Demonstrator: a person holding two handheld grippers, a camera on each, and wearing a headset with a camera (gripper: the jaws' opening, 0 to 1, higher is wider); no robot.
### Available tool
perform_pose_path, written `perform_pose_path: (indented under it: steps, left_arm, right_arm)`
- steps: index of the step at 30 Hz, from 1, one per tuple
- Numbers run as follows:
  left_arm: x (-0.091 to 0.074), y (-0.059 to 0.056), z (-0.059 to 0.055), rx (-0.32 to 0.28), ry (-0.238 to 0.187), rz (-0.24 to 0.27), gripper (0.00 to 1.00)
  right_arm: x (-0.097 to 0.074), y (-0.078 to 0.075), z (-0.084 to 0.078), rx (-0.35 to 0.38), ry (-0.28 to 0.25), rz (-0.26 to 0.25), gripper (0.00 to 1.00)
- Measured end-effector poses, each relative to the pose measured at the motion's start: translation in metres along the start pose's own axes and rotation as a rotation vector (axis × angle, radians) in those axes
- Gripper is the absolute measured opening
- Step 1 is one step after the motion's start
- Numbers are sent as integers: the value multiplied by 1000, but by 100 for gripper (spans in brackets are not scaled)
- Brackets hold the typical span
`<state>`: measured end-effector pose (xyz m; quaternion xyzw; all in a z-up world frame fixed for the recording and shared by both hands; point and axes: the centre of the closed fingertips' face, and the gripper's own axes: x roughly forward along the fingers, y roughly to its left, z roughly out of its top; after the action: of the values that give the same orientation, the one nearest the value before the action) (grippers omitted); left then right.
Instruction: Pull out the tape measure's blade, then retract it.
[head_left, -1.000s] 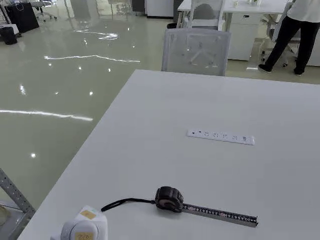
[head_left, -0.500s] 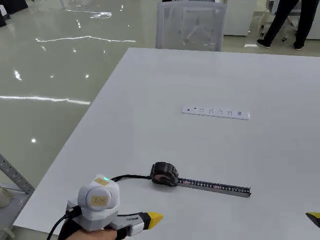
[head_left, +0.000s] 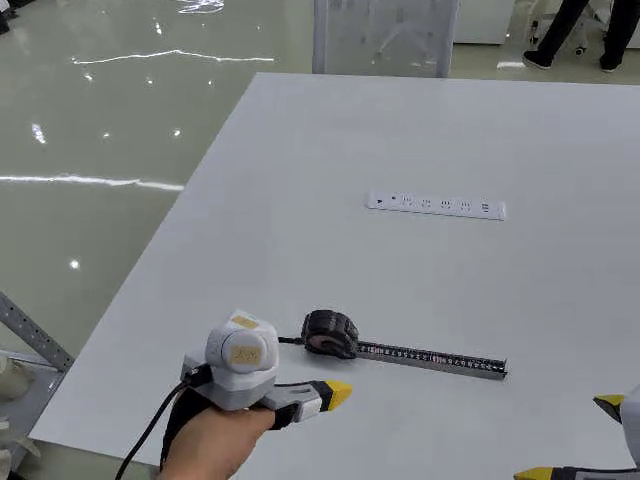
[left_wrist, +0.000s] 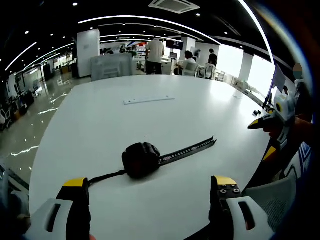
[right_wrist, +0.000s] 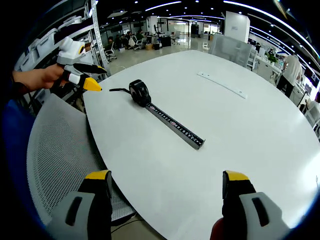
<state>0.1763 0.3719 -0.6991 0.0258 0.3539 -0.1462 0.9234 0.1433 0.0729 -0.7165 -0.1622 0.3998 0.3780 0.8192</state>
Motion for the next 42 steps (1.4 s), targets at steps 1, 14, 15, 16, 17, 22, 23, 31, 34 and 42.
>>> perform_pose_path:
  steps: [1,14,15,16,17,22,23,31,34,42]
  left_arm:
    - [4,0,0,0,5,1,97]
    - [39,4,-1,-45,9,72,96]
    - [41,5,-1,-55,11,75,96]
    - [46,2,-1,-75,5,56,95]
    - [48,0,-1,-77,3,46,95]
    - [59,3,-3,-68,15,65,93]
    - [61,4,-4,-68,21,72,93]
    - [71,9,-2,-80,23,97,89]
    - [76,11,-5,-100,33,103,89]
    - [89,12,-7,-139,49,104,88]
  right_arm:
    - [3,-2,1,1,3,4,89]
    - [36,-16,3,-66,38,65,83]
    - [39,-18,3,-70,38,66,82]
    - [43,-21,3,-73,42,72,81]
    - [45,-22,3,-72,44,76,81]
    - [56,-30,7,-85,53,88,80]
    - [59,-33,7,-90,55,91,79]
    - [72,-43,3,-139,87,111,76]
    - [78,-46,2,-160,96,124,75]
    - [83,-52,5,-251,123,151,67]
